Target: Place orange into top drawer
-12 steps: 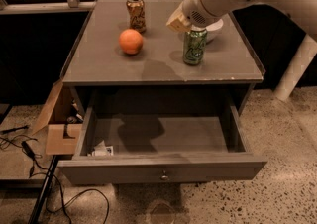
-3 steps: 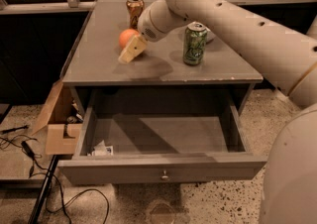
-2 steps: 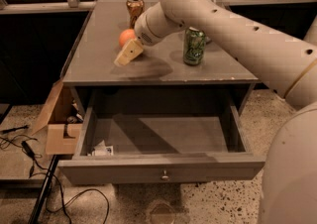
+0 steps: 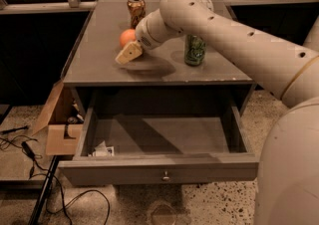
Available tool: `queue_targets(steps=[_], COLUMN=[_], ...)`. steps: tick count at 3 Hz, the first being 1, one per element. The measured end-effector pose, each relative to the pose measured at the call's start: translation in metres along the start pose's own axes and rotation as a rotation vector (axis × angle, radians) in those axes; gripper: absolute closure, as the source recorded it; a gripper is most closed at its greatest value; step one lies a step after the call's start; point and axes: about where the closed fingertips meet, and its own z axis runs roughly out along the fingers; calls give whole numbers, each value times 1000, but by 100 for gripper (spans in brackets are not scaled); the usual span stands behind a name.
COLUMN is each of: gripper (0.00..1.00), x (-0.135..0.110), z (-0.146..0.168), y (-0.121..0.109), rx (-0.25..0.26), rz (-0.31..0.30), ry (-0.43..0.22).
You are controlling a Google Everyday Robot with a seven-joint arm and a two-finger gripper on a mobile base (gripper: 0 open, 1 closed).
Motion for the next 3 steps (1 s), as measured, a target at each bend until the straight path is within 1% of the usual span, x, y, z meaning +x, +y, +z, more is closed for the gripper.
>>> queue_targets(steps=[3], gripper=[94], x=[0], z=[0], y=[0], rx=[-2], rz=[-1], ry=[0])
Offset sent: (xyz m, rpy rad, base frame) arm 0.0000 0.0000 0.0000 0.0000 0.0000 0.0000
